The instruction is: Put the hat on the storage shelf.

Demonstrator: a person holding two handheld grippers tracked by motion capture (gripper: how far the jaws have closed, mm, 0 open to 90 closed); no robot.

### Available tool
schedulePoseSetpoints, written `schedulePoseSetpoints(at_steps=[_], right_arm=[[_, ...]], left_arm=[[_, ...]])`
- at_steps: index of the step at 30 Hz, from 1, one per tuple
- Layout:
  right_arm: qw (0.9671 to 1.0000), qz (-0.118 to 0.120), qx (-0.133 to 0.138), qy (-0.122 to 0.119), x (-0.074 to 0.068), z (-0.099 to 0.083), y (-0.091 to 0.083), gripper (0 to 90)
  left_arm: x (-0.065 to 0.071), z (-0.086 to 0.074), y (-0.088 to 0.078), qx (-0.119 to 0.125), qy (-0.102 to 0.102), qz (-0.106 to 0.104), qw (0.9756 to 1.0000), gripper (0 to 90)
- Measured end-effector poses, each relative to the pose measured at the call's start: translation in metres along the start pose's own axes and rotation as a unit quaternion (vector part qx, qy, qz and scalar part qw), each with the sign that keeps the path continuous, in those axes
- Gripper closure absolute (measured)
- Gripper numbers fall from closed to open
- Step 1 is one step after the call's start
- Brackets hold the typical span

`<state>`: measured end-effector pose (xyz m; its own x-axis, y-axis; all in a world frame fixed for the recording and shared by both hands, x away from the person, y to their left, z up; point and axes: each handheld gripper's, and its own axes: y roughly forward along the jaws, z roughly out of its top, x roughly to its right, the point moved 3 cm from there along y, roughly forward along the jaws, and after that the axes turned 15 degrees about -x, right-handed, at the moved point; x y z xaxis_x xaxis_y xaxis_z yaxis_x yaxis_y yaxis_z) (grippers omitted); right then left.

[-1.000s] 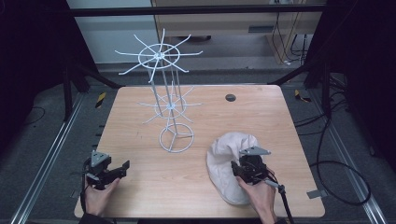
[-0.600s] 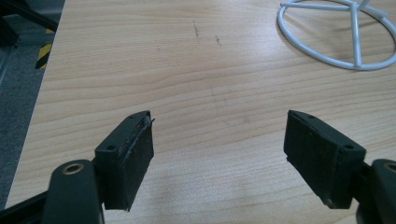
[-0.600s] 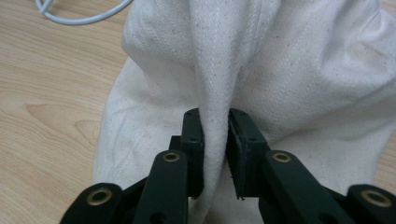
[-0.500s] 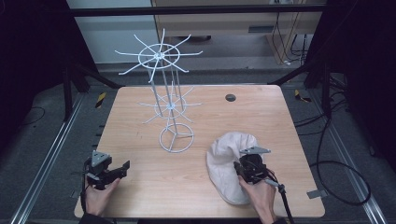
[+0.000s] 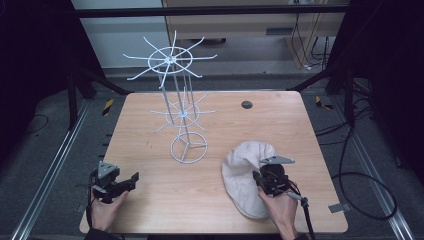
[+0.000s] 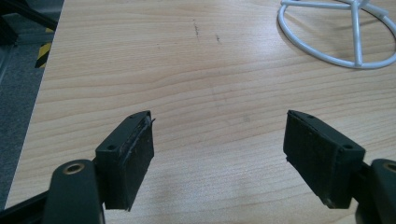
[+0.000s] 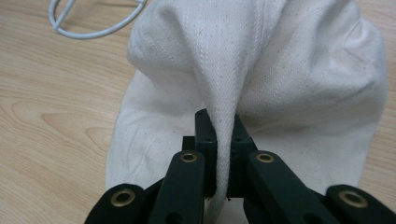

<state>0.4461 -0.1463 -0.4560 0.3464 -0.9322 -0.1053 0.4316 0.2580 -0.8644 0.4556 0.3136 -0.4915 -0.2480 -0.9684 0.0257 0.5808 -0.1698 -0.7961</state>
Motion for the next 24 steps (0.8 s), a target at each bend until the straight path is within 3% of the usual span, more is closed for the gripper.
schedulePoseSetpoints(at_steps=[10, 17, 24], right_arm=[[0.9989, 0.004, 0.046, 0.006, 0.007, 0.003, -0.021, 87.8], [0.9955, 0.0, 0.094, 0.006, 0.009, 0.004, -0.036, 87.8], [0.9921, -0.005, 0.126, 0.005, 0.011, 0.007, -0.049, 87.9]], left_arm=[[0.0, 0.0, 0.0, 0.001, -0.001, 0.0, 1.0, 23.9], [0.0, 0.0, 0.0, 0.0, -0.001, 0.0, 1.0, 23.9], [0.0, 0.0, 0.0, -0.001, -0.001, 0.002, 1.0, 24.0]])
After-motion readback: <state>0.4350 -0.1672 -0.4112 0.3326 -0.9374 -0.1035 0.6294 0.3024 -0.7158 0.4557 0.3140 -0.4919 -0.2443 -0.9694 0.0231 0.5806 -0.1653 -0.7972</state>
